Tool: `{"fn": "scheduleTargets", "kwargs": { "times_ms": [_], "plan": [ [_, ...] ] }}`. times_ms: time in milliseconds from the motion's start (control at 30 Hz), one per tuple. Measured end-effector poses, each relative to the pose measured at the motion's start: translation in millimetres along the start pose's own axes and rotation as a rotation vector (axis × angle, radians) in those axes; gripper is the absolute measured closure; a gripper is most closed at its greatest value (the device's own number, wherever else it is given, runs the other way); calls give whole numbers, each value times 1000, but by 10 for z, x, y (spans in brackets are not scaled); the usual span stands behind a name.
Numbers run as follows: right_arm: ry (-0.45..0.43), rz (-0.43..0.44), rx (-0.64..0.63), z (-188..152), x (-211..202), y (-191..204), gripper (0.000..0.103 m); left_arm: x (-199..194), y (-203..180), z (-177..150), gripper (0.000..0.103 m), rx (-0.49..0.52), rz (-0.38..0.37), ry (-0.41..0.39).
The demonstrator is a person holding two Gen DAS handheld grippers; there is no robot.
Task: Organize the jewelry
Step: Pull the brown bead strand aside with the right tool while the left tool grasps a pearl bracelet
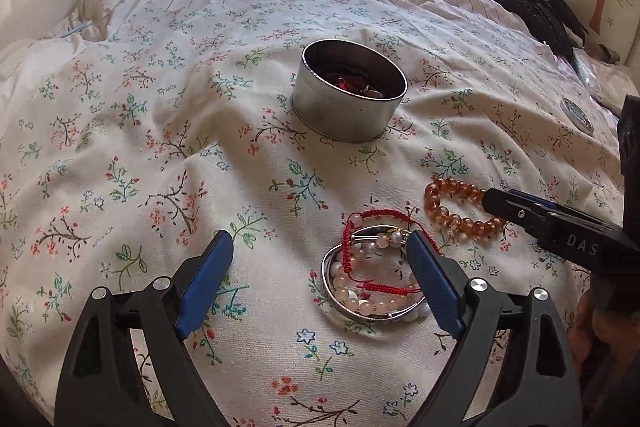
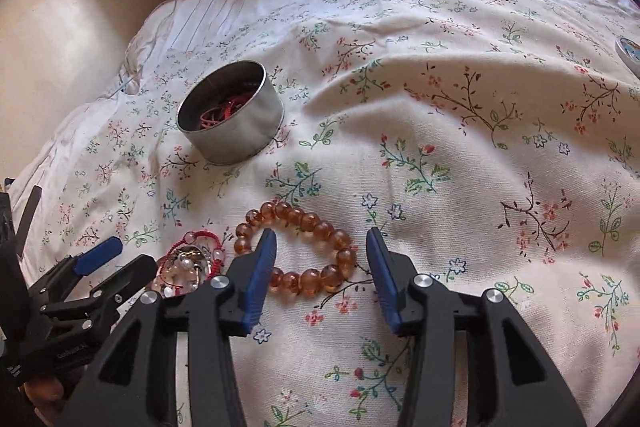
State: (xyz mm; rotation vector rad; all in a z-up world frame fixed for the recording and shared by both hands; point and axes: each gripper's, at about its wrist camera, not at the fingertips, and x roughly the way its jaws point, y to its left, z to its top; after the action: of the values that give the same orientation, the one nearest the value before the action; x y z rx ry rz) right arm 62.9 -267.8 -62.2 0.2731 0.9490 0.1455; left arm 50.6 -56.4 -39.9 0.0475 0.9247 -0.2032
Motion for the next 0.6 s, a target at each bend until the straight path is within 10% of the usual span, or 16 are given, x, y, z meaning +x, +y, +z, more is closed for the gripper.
{"fn": "scheduleTargets", "kwargs": {
  "times_ms": [167, 300, 367, 600],
  "plan": [
    [24, -13, -3, 10, 84, -10, 55, 170, -112, 70, 30, 57, -7, 16],
    [28, -9, 1, 8, 96, -17, 54, 284, -69, 103, 87, 14, -135, 83],
    [30, -9, -1, 6, 98, -17, 54, 267, -98, 77, 98, 41, -140, 88],
    [30, 29, 17, 0, 82, -35, 54, -110, 303, 88, 103, -168, -316, -51]
  ]
}}
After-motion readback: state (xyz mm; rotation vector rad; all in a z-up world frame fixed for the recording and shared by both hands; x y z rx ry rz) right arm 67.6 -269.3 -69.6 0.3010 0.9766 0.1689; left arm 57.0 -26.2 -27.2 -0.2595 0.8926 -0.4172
